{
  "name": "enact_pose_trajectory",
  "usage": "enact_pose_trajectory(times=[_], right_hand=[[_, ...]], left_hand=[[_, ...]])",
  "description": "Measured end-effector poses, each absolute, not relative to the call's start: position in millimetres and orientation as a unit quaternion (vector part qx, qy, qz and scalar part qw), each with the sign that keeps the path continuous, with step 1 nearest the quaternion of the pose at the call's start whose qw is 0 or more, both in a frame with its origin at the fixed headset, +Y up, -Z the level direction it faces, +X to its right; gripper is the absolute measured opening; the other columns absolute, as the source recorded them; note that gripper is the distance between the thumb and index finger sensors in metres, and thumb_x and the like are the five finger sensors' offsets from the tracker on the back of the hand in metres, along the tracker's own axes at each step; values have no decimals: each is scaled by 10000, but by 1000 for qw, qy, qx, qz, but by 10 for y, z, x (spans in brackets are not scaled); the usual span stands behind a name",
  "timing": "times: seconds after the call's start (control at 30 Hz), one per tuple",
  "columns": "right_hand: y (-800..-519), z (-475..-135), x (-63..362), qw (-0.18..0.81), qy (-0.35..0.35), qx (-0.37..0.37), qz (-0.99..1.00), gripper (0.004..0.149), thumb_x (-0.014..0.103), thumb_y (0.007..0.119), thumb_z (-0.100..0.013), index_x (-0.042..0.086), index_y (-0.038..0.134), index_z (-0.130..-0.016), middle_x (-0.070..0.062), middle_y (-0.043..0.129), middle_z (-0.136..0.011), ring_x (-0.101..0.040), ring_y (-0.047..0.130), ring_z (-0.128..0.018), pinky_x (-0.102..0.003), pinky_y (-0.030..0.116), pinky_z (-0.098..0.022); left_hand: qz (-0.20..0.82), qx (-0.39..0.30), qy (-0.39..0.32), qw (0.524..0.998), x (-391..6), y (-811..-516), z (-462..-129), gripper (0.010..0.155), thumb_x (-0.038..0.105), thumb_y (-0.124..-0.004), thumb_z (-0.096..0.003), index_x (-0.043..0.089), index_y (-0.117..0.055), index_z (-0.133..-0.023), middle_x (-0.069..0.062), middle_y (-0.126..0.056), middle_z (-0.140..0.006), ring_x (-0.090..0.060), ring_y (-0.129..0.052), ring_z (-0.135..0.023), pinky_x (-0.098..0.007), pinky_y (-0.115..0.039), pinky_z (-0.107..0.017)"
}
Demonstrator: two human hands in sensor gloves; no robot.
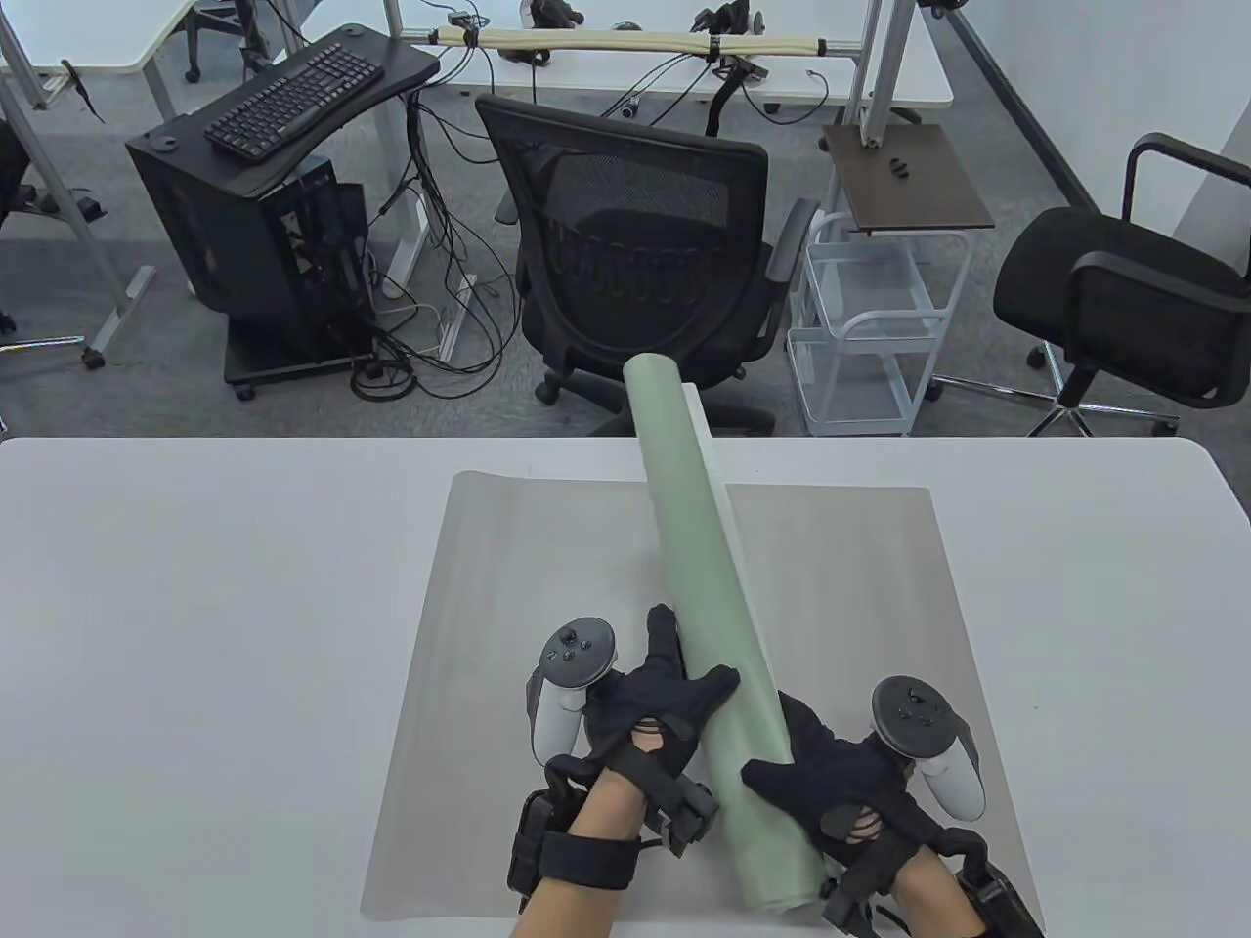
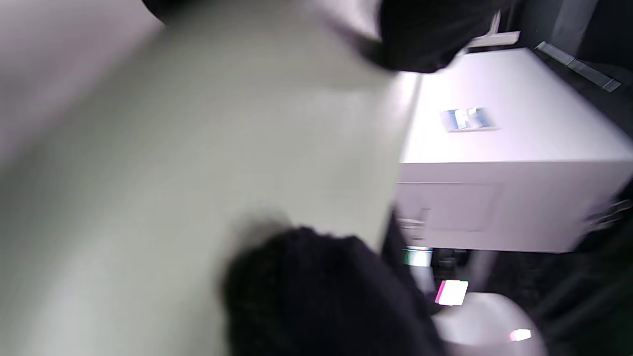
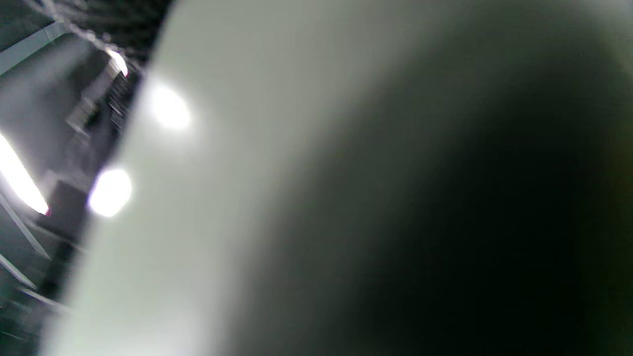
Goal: Unroll desk mats and stack together
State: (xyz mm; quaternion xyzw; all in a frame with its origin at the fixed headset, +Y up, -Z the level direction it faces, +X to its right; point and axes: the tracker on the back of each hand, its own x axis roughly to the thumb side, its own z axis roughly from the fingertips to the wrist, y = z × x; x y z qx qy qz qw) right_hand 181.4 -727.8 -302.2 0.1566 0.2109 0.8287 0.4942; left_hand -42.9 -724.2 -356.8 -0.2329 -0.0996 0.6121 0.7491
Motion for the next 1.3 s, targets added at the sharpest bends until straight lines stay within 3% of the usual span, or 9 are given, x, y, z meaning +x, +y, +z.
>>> enact_pose_trajectory(times=[0.13,0.33,0.5,0.53,0.73,0.93,1.07,1.2,1.3], right_hand=[[-7156,-2833,1503,264,128,154,944,774,370,807,-576,115,253,-1052,-140,727,-843,-306,906,-616,-493,736,-562],[-7030,-2632,1156,119,63,141,981,844,403,795,-558,219,145,-1064,-175,718,-872,-342,886,-647,-524,711,-582],[-7081,-2758,1255,273,158,177,932,791,633,591,-478,373,135,-1069,-216,462,-1064,-455,700,-896,-592,646,-649],[-7087,-2804,1278,308,176,177,918,818,646,520,-475,236,144,-1075,-242,408,-1094,-496,660,-936,-607,646,-649],[-7105,-3249,1246,590,314,170,724,801,556,513,-509,145,93,-1054,-322,352,-1088,-581,633,-925,-664,626,-637],[-7290,-3517,932,642,386,180,637,962,557,819,-498,101,183,-1058,-122,624,-963,-321,845,-766,-510,740,-600],[-7414,-3523,604,707,387,172,566,953,557,897,-490,117,270,-1057,-25,749,-815,-162,914,-581,-425,821,-525],[-7477,-3565,541,693,367,143,603,836,455,873,-530,139,317,-1068,-31,762,-769,-152,896,-539,-430,816,-521],[-7484,-3582,505,671,348,139,640,816,435,836,-550,202,259,-1079,-23,689,-845,-172,860,-587,-441,805,-566]], left_hand=[[612,-275,-70,739,-416,-7322,-3547,1123,677,-713,-438,131,167,-873,-247,-35,-1083,-494,-449,-1024,-620,-560,-696],[650,-250,-31,717,-547,-7419,-3573,1157,519,-831,-469,94,171,-863,-202,-138,-1096,-439,-614,-982,-584,-635,-686],[731,-243,-70,634,-713,-7413,-3622,954,332,-702,-525,160,164,-886,-159,-139,-1113,-435,-596,-986,-589,-585,-712],[728,-235,-79,640,-742,-7369,-3626,936,340,-677,-522,162,167,-886,-159,-165,-1117,-422,-622,-986,-573,-608,-713],[778,-197,-101,588,-974,-7244,-3607,859,361,-598,-507,213,141,-918,-113,-208,-1137,-390,-455,-1049,-567,-480,-757],[773,-221,-172,570,-1188,-7177,-3552,848,411,-580,-512,212,125,-940,-86,-183,-1161,-448,-179,-1034,-598,-295,-746],[704,-248,-154,647,-1432,-7157,-3560,833,458,-576,-525,231,102,-952,-153,-19,-1121,-476,-171,-1027,-610,-311,-747],[562,-177,-91,803,-1649,-7098,-3550,836,519,-706,-506,269,-113,-1039,-169,-145,-1129,-467,-360,-1015,-575,-454,-729],[529,-151,-69,832,-1693,-7011,-3540,800,498,-786,-478,316,-259,-1052,-149,-268,-1116,-424,-492,-971,-522,-554,-696]])
